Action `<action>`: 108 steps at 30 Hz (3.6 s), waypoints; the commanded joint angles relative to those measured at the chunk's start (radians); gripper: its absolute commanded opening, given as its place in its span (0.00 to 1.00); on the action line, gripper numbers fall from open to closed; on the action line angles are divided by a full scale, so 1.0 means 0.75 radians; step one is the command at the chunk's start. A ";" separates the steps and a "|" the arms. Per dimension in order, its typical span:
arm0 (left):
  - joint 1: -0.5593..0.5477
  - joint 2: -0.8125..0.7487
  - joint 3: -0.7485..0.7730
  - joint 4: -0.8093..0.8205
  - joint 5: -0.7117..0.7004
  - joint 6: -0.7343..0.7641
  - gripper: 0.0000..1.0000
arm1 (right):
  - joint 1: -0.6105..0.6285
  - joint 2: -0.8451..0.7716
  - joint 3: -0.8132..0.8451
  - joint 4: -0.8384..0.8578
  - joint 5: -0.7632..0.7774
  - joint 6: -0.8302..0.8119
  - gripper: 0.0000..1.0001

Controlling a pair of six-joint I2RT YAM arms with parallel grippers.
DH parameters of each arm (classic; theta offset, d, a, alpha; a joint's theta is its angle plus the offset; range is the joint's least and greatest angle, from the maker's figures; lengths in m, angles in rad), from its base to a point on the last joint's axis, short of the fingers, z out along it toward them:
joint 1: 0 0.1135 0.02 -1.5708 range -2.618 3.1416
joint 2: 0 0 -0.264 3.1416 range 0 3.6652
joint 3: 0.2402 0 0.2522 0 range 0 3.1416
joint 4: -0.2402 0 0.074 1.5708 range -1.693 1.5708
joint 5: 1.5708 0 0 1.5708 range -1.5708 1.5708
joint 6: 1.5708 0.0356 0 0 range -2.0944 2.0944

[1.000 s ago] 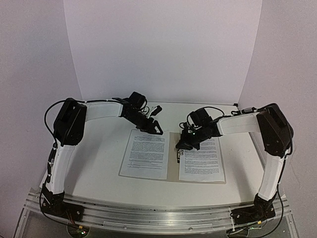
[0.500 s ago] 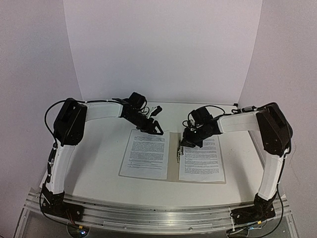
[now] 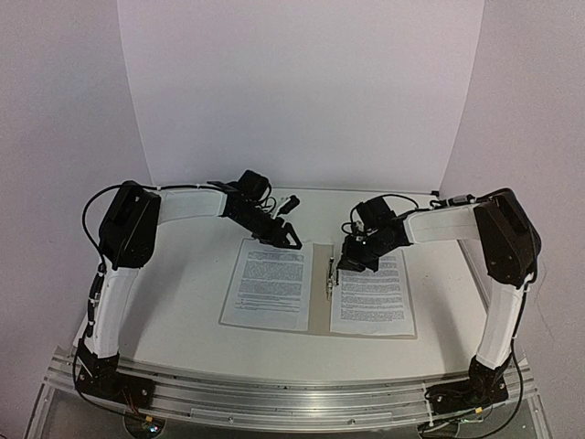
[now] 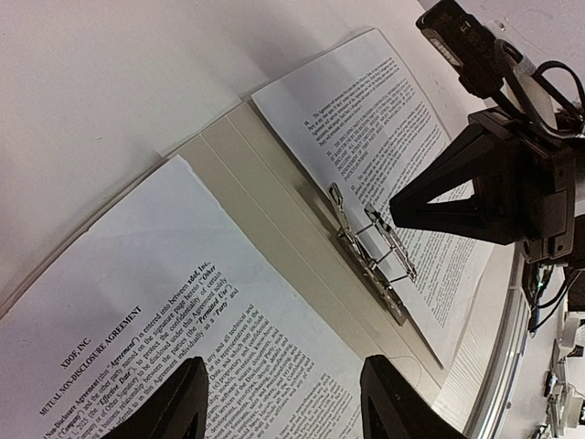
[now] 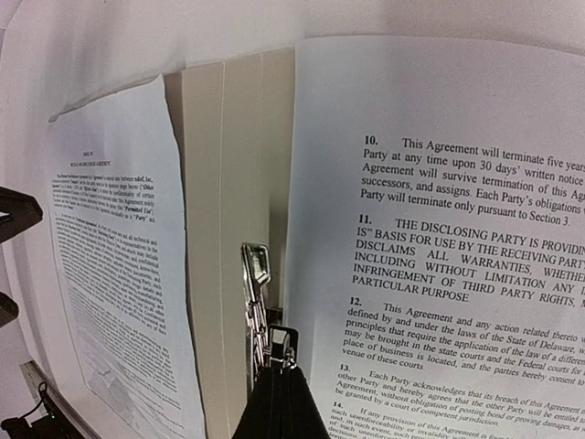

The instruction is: Put the files into the folder

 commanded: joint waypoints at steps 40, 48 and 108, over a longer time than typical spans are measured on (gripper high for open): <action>-0.051 -0.014 0.022 0.042 0.047 0.064 0.57 | 0.095 -0.094 -0.139 -0.031 -0.094 0.007 0.00; -0.137 0.105 0.096 0.184 0.219 -0.071 0.65 | 0.096 -0.083 -0.127 -0.035 -0.097 -0.006 0.00; -0.211 0.146 0.146 0.335 0.459 0.041 0.58 | -0.111 -0.230 -0.356 -0.128 0.098 0.032 0.00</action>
